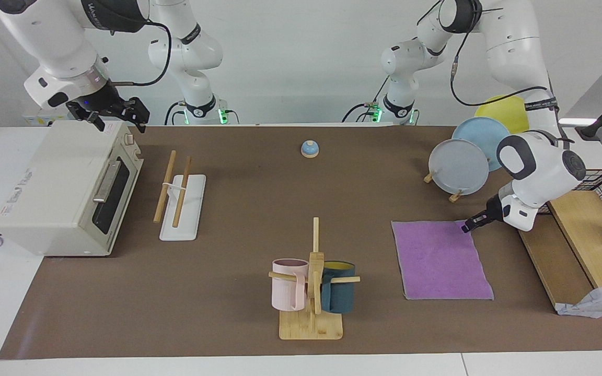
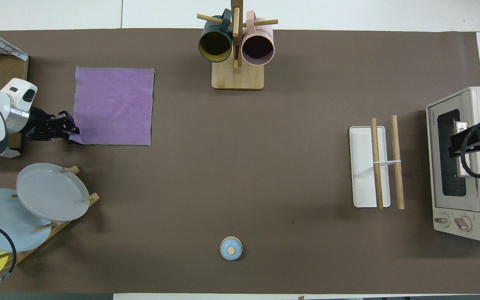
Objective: Fold towel and hang on rack
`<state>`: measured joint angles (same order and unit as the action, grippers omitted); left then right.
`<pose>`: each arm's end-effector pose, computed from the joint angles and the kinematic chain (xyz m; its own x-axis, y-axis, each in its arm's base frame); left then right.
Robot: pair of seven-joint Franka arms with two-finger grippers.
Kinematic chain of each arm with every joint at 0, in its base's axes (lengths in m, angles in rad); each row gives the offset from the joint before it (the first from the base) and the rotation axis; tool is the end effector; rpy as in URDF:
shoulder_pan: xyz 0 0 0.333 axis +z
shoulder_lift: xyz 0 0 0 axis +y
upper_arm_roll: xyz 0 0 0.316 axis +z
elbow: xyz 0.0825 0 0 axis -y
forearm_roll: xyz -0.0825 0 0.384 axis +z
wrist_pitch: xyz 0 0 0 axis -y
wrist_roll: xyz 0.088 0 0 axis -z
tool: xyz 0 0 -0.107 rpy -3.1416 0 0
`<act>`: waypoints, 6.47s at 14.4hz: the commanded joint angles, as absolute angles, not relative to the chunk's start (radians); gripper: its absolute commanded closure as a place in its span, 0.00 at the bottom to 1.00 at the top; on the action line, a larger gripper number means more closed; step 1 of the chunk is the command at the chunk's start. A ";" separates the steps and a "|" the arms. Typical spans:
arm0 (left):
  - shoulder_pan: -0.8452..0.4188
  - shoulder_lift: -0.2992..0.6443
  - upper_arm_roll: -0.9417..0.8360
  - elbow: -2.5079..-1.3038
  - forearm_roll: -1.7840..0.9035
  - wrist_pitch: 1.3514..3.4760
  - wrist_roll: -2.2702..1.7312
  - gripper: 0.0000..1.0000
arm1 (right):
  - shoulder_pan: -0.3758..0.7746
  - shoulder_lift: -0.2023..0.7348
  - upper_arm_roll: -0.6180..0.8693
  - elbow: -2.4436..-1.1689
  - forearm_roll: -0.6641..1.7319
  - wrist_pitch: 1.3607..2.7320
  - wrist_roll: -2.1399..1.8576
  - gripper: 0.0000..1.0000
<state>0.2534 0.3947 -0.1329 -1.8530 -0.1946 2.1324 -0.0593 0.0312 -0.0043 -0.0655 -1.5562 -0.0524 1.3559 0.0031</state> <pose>0.6204 0.0714 0.3034 0.9501 0.2803 -0.1366 0.3031 -0.9332 0.1932 0.5285 -0.0247 0.6172 0.9798 -0.0478 -0.1943 -0.0383 -0.9979 0.0527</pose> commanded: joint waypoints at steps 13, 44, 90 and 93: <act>0.038 0.237 -0.143 -1.787 0.096 1.965 -0.028 1.00 | 0.021 -0.029 -0.061 -1.585 -0.034 1.358 -0.025 0.00; -0.055 0.216 -0.153 -2.006 -0.216 2.210 -0.233 0.00 | 0.025 -0.029 -0.061 -1.585 0.006 1.358 -0.017 0.00; -0.047 -0.017 -0.254 -1.804 -0.500 1.993 -1.304 1.00 | 0.089 -0.138 -0.060 -1.871 0.618 1.761 0.869 0.00; -0.052 -0.037 -0.348 -1.755 -0.445 2.003 -1.671 1.00 | 0.179 -0.138 -0.060 -1.887 0.721 1.888 1.146 0.00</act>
<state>-0.0496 -0.0277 -0.3102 -1.7865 -0.4789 2.0194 -1.4818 0.1340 -0.1058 -0.0609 -1.8405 0.6602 1.8037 0.9961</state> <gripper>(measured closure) 0.982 0.000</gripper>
